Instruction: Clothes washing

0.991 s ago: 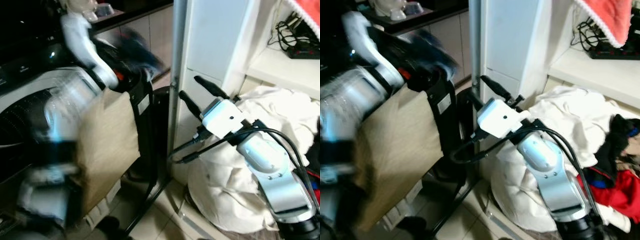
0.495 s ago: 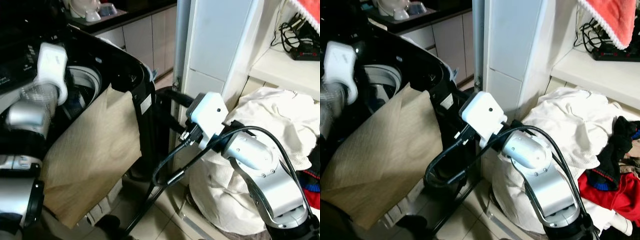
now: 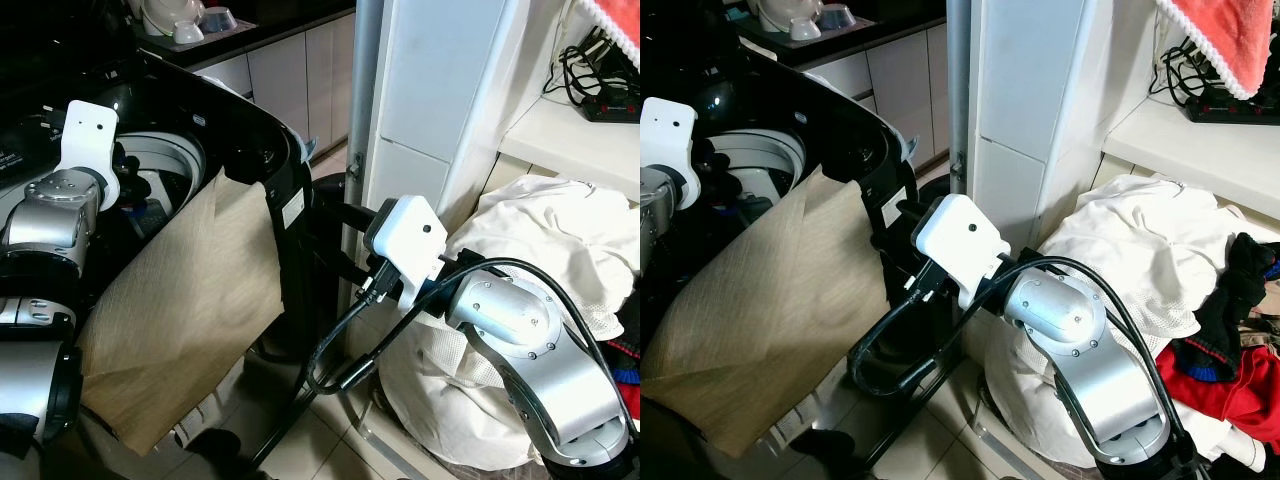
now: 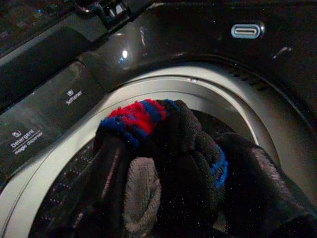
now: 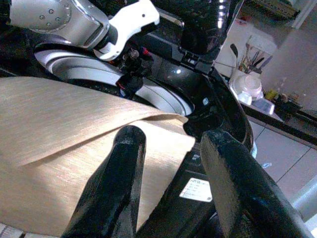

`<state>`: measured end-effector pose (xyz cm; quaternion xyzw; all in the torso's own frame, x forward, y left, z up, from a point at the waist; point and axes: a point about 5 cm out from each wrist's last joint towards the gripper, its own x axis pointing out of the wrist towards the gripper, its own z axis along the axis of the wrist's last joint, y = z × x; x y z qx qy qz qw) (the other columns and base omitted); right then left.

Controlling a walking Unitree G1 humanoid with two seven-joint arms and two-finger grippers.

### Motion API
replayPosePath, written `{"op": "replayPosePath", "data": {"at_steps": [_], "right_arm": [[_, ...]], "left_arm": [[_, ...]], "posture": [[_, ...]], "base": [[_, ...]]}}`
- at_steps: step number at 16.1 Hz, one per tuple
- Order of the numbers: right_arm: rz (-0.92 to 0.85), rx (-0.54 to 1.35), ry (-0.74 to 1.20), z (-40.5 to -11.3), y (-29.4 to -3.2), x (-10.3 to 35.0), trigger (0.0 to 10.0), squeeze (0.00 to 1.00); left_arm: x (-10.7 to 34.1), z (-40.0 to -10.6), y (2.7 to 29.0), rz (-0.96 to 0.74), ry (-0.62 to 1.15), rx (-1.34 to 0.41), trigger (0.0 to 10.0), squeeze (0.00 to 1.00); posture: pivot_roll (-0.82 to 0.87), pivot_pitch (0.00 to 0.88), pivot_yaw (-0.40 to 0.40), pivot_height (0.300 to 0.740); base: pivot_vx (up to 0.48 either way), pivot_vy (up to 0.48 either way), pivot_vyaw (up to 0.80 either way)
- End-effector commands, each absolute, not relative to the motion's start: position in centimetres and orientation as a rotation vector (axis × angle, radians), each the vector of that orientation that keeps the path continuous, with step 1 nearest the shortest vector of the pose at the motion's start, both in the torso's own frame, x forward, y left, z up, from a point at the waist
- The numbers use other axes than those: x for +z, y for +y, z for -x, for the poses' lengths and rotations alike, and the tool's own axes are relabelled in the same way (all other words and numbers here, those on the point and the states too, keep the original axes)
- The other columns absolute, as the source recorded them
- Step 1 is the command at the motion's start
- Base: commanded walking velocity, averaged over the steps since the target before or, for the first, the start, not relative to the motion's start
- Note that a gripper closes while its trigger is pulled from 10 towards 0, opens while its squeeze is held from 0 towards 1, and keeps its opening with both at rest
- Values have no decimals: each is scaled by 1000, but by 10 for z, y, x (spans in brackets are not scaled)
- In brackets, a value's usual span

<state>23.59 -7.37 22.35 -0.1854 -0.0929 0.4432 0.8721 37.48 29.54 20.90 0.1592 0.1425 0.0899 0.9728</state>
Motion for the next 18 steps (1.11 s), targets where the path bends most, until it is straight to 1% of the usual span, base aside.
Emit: {"op": "replayPosePath", "data": {"at_steps": [1,7,11,12,13,14,15,16,17,18], "right_arm": [[389,940,-202,-233,-72,227,10000,0],[401,912,-202,-235,-73,227,10000,0],[514,735,-247,-250,-85,232,10000,0],[541,670,-298,-254,-89,238,10000,0],[613,623,-358,-256,-91,242,10000,0],[677,573,-399,-257,-94,242,10000,0],[698,542,-427,-256,-96,242,10000,0],[726,460,-477,-256,-102,241,10000,0],[759,390,-511,-255,-109,238,10000,0],[773,367,-522,-255,-111,237,10000,0]], "left_arm": [[221,-377,298,-324,253,189,10000,1000],[225,-379,297,-312,212,187,10000,1000],[228,-380,296,-292,175,181,10000,1000],[230,-380,295,-296,160,177,10000,1000],[235,-382,290,-285,98,139,10000,1000],[240,-384,276,-236,20,24,10000,1000],[244,-384,263,-180,-30,-86,10000,1000],[249,-375,228,-120,-128,-373,10000,1000],[248,-359,199,-104,-181,-608,10000,12],[247,-352,190,-96,-192,-677,10000,12]], "posture": [[-169,0,73,740],[-170,0,73,740],[-169,0,73,740],[-169,0,75,740],[-169,0,76,740],[-168,0,79,740],[-168,0,80,740],[-170,0,82,740],[-167,0,82,740],[-165,0,81,740]], "base": [[0,0,0],[0,0,0],[0,0,0],[0,0,0],[0,0,0],[0,0,0],[0,0,0],[0,0,0],[0,0,0],[0,0,0]]}}
